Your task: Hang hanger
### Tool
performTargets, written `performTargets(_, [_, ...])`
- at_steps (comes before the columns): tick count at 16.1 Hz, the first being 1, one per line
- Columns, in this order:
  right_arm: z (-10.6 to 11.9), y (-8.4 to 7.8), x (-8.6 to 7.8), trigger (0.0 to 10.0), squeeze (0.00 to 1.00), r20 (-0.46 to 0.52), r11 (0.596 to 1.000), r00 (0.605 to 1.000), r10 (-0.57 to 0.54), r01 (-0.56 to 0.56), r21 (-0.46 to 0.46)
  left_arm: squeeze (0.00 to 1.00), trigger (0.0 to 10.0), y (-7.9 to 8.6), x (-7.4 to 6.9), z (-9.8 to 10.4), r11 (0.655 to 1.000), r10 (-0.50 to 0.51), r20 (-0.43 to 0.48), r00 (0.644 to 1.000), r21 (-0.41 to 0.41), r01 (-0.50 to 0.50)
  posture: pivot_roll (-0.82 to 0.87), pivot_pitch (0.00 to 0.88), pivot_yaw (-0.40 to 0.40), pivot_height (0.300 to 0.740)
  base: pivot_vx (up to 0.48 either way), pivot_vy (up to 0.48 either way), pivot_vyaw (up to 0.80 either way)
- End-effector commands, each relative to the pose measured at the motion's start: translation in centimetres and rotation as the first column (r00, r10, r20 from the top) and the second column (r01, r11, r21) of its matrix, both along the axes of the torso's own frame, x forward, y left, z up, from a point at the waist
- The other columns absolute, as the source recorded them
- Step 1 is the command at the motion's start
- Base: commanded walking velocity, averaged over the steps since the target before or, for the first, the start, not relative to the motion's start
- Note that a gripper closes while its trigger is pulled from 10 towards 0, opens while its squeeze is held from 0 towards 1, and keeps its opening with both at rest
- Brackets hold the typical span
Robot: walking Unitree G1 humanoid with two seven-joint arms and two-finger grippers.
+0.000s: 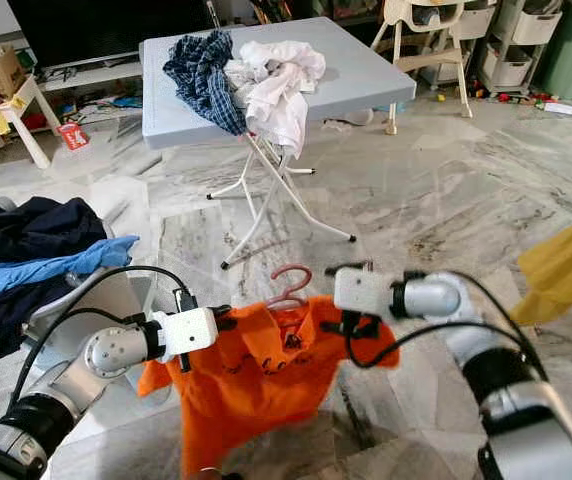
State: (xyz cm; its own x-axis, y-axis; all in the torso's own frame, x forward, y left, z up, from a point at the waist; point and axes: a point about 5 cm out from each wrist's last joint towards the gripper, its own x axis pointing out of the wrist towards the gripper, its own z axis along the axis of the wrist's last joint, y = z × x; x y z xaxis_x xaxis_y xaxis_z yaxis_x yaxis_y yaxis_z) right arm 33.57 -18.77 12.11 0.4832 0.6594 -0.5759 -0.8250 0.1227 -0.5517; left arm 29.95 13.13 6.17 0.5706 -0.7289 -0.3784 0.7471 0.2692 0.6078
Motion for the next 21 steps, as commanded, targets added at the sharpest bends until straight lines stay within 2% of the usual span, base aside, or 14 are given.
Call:
performTargets(1, [0.4, 0.0, 0.5, 10.0, 0.00, 0.036, 0.999, 0.999, -0.008, 0.009, -0.038, 0.00, 0.0, -0.3, 0.4, 0.9, 0.999, -0.008, 0.044, 0.999, -0.039, 0.010, -0.07, 0.000, 0.071, 0.740, 0.000, 0.000, 0.00])
performTargets(3, [0.1, 0.0, 0.7, 10.0, 0.00, 0.049, 0.997, 0.999, -0.016, 0.020, -0.076, 0.00, 0.0, -0.8, 0.2, 1.1, 0.998, -0.037, 0.052, 0.998, -0.045, 0.039, -0.07, 0.000, 0.070, 0.740, 0.000, 0.000, 0.00])
performTargets(5, [-0.9, -0.4, 0.7, 10.0, 0.00, 0.030, 0.986, 0.999, -0.015, 0.020, -0.165, 0.00, 0.0, -0.9, 0.1, 1.5, 0.997, -0.068, 0.072, 0.995, -0.033, 0.070, -0.06, 0.000, 0.069, 0.740, 0.000, 0.000, 0.00])
performTargets(7, [-1.8, -0.8, 0.5, 10.0, 0.00, -0.010, 0.979, 0.999, -0.032, 0.030, -0.201, 0.00, 0.0, -0.7, 0.3, 2.0, 0.997, -0.065, 0.104, 0.992, -0.032, 0.069, -0.05, 0.000, 0.070, 0.740, 0.000, 0.000, 0.00])
performTargets(8, [-2.3, -1.0, 0.4, 10.0, 0.00, -0.011, 0.972, 0.999, -0.034, 0.030, -0.234, 0.00, 0.0, -0.5, 0.5, 2.6, 0.997, -0.049, 0.124, 0.991, -0.061, 0.057, -0.05, 0.000, 0.070, 0.740, 0.000, 0.000, 0.00])
performTargets(9, [-2.4, -1.2, 0.4, 7.4, 0.00, -0.009, 0.971, 0.999, -0.054, 0.050, -0.234, 0.00, 0.0, -0.5, 0.6, 2.7, 0.996, -0.047, 0.124, 0.991, -0.068, 0.056, -0.05, 0.000, 0.071, 0.740, 0.000, 0.000, 0.00])
performTargets(10, [-2.5, -1.2, 0.4, 1.1, 0.00, -0.005, 0.970, 0.998, -0.059, 0.056, -0.237, 0.00, 0.0, -0.6, 0.6, 2.8, 0.996, -0.052, 0.124, 0.991, -0.068, 0.061, -0.05, 0.000, 0.070, 0.740, 0.000, 0.000, 0.00])
performTargets(11, [-2.4, -1.3, 0.5, 0.0, 0.00, 0.000, 0.971, 0.998, -0.064, 0.062, -0.233, 0.00, 0.0, -0.7, 0.6, 2.8, 0.996, -0.058, 0.125, 0.990, -0.067, 0.066, -0.05, 0.001, 0.071, 0.740, 0.000, 0.000, 0.00])
performTargets(17, [-1.8, -0.9, 1.0, 0.0, 0.00, 0.018, 0.976, 0.998, -0.067, 0.069, -0.208, 0.00, 0.0, -1.5, 0.1, 2.2, 0.994, -0.105, 0.104, 0.989, -0.032, 0.109, -0.06, 0.005, 0.081, 0.740, 0.000, 0.000, 0.00])
performTargets(20, [-1.4, -0.5, 1.3, 0.0, 0.00, -0.014, 0.979, 0.999, -0.048, 0.044, -0.200, 0.00, 0.0, -1.8, 0.0, 1.9, 0.993, -0.116, 0.097, 0.988, -0.024, 0.119, -0.07, 0.003, 0.082, 0.740, 0.000, 0.000, 0.00])
performTargets(21, [-1.5, -0.7, 1.3, 0.0, 0.00, -0.098, 0.981, 0.992, -0.085, 0.065, -0.183, 0.00, 0.0, -1.9, 0.0, 1.7, 0.992, -0.123, 0.094, 0.988, -0.016, 0.125, -0.06, 0.002, 0.080, 0.740, 0.000, 0.000, 0.00])
